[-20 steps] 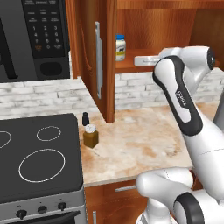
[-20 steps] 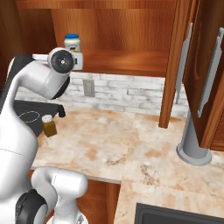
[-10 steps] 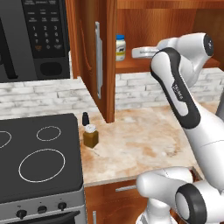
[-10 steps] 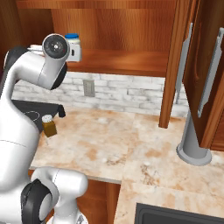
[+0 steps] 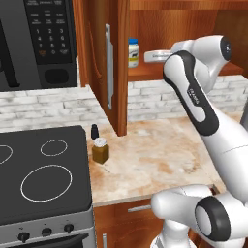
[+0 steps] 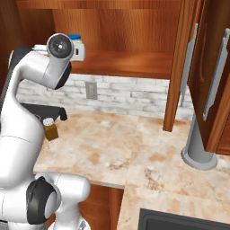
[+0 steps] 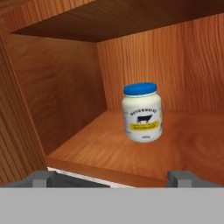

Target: Collect the turmeric, mayonnaise, and shaker from the cabinet and place them next to the stove.

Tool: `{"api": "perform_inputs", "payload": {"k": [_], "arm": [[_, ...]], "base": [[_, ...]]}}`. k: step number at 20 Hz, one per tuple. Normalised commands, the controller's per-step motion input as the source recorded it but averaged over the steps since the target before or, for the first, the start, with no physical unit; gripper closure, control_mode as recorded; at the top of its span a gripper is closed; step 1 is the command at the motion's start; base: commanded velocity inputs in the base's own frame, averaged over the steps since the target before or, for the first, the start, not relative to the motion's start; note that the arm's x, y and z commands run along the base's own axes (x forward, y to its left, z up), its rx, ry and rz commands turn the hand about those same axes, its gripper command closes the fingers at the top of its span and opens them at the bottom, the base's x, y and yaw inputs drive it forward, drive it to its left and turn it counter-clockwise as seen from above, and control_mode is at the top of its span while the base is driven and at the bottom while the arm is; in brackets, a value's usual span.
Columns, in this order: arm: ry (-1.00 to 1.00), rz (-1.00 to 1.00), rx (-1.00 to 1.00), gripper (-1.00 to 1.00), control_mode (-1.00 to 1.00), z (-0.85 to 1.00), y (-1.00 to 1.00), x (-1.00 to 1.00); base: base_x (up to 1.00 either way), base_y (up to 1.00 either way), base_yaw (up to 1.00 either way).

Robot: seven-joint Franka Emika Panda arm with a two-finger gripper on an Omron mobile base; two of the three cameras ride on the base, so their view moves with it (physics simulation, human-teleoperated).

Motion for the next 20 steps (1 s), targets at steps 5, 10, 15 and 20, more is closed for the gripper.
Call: {"api": "perform_inputs", "payload": {"k": [5, 10, 15, 20], "arm": [[-0.02, 0.0, 0.0, -1.0, -1.0, 0.01, -0.08, 0.27], [0.0, 0.0, 0.0, -1.0, -1.0, 0.14, -0.01, 0.32], [0.0, 0.0, 0.0, -1.0, -1.0, 0.21, 0.0, 0.35], [0.0, -0.04, 0.0, -1.0, -1.0, 0.14, 0.04, 0.25]], "base": [[0.0, 0.0, 0.0], [0.0, 0.0, 0.0], [0.0, 0.0, 0.0], [0.0, 0.0, 0.0]]}}
